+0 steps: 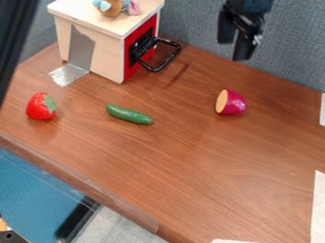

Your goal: Picked the object.

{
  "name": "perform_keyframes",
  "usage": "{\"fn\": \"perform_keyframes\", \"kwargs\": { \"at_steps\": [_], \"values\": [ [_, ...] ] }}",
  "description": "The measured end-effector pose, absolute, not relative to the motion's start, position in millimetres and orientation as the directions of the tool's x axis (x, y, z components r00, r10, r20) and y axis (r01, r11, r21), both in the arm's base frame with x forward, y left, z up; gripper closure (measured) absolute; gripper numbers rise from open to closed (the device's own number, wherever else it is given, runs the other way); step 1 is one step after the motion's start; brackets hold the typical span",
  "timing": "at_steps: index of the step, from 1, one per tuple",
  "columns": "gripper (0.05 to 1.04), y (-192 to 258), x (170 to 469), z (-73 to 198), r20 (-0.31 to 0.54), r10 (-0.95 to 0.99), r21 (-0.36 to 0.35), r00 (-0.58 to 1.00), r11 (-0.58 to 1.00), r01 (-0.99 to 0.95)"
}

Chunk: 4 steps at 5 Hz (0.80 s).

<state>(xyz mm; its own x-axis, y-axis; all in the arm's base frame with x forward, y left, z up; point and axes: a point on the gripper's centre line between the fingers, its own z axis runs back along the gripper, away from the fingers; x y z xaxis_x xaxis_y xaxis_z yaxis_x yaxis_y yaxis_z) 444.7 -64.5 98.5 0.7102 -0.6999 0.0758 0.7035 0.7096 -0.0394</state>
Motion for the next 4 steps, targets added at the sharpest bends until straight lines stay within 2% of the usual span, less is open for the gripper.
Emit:
{"fn": "perform_keyframes", "kwargs": {
  "at_steps": [1,2,4],
  "values": [
    [0.083,-71.8,442.7,90.7,0.060,-0.725,-0.045,0.686,0.685,0.728],
    [0.083,-73.5,438.4,71.3,0.030,-0.737,-0.065,0.675,0.673,0.737],
    [0.083,-72.9,437.5,39.6,0.005,-0.736,-0.038,0.677,0.676,0.736]
  ]
}}
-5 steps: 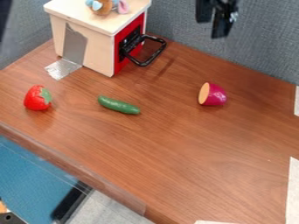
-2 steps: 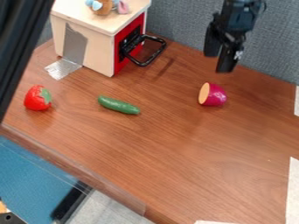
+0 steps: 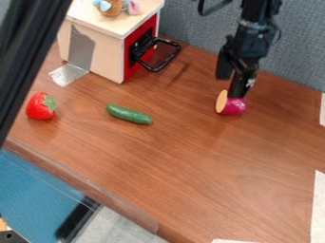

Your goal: Picked the object.

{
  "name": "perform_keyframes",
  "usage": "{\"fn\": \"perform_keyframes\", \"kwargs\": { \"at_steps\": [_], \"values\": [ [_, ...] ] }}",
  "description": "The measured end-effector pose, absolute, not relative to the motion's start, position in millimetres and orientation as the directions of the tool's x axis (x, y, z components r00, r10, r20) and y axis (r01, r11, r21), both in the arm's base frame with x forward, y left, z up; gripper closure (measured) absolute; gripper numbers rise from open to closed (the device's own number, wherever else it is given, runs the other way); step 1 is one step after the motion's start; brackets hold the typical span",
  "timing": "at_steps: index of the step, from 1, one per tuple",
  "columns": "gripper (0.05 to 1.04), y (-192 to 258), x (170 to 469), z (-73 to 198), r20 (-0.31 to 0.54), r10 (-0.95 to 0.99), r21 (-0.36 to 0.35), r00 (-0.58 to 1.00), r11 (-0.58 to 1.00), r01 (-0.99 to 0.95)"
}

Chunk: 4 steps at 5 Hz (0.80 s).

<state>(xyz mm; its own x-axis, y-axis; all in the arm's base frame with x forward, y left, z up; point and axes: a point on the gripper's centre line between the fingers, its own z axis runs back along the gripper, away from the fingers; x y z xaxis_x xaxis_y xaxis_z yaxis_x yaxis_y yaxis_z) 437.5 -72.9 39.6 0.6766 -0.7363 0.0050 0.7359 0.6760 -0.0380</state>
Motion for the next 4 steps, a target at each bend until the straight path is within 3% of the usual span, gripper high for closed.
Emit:
{"fn": "perform_keyframes", "kwargs": {
  "at_steps": [2,3,4],
  "values": [
    [0.083,-76.6,440.0,16.5,-0.019,-0.745,-0.073,0.667,0.666,0.742],
    [0.130,-81.5,439.0,16.8,-0.003,-0.744,-0.095,0.668,0.665,0.740],
    [0.308,-84.1,435.9,15.7,0.012,-0.745,-0.114,0.666,0.661,0.742]
  ]
}}
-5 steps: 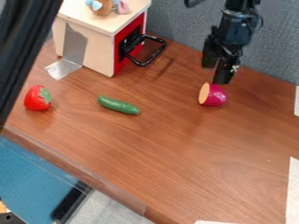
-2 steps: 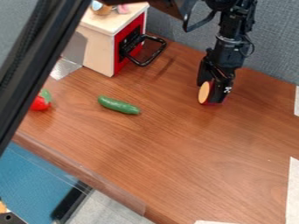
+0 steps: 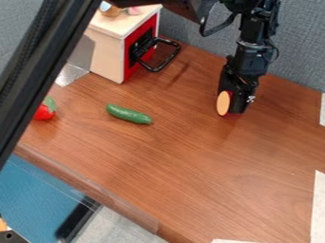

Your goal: Picked the object.

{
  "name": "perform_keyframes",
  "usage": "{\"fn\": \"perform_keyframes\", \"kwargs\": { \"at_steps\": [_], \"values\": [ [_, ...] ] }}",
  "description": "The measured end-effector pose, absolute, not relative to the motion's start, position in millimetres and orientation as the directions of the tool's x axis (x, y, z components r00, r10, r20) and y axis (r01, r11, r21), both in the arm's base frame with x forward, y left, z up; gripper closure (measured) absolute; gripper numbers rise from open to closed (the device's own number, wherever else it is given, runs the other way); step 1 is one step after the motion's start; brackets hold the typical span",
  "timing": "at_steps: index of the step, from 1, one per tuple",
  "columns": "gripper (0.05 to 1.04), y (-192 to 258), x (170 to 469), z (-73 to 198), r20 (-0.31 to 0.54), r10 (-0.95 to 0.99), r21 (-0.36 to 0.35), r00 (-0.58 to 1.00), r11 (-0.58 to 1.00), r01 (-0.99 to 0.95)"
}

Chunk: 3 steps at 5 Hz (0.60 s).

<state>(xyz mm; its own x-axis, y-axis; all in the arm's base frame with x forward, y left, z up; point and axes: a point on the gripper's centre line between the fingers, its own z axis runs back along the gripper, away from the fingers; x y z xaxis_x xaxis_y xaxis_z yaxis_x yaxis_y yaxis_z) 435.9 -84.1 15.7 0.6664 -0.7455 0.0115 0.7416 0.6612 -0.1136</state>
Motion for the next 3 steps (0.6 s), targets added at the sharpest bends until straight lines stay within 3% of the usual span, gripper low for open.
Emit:
{"fn": "perform_keyframes", "kwargs": {
  "at_steps": [1,2,3],
  "values": [
    [0.308,-82.7,426.4,23.9,0.040,-0.728,-0.091,0.684,0.679,0.728],
    [0.308,-79.5,409.4,57.4,0.103,-0.695,-0.036,0.711,0.712,0.701],
    [0.309,-73.7,372.9,67.1,0.125,-0.654,-0.010,0.746,0.751,0.660]
  ]
}}
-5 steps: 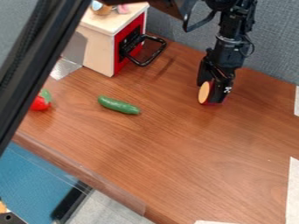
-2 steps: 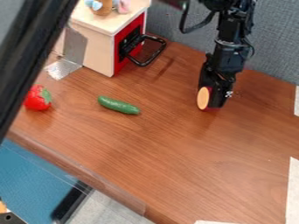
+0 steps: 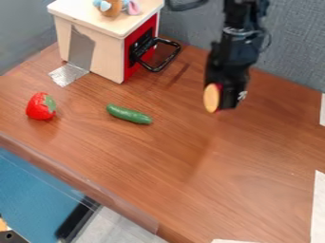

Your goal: Picked the object.

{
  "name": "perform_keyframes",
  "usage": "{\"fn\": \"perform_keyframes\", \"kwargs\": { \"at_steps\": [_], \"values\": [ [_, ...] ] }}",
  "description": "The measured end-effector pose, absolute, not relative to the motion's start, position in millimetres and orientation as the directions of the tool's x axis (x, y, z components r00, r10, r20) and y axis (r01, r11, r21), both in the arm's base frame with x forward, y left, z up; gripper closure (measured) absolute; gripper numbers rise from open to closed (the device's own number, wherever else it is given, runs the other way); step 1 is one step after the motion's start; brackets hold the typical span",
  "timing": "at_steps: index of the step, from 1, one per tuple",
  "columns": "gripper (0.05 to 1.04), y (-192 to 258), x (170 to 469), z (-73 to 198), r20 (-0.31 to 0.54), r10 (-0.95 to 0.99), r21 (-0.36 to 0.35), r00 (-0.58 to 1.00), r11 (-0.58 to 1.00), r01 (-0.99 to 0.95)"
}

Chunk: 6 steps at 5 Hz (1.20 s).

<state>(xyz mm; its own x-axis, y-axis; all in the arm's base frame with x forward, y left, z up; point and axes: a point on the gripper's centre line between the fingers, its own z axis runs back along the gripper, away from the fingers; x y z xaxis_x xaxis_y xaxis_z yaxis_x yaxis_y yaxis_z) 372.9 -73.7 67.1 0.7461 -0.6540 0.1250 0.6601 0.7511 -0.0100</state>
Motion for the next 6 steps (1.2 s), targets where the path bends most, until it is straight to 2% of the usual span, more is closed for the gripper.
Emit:
{"fn": "perform_keyframes", "kwargs": {
  "at_steps": [1,2,3,4,5,6],
  "values": [
    [0.309,-70.6,326.3,67.4,0.156,-0.615,0.033,0.773,0.785,0.618],
    [0.309,-63.6,282.9,61.3,0.157,-0.588,0.026,0.794,0.806,0.592],
    [0.309,-56.9,256.2,51.0,0.150,-0.584,0.012,0.797,0.808,0.590],
    [0.309,-42.1,256.4,39.0,0.143,-0.557,-0.021,0.818,0.825,0.565],
    [0.309,-34.6,253.0,21.5,0.107,-0.544,-0.091,0.832,0.828,0.553],
    [0.309,-32.6,251.9,11.6,0.074,-0.553,-0.116,0.830,0.822,0.558]
  ]
}}
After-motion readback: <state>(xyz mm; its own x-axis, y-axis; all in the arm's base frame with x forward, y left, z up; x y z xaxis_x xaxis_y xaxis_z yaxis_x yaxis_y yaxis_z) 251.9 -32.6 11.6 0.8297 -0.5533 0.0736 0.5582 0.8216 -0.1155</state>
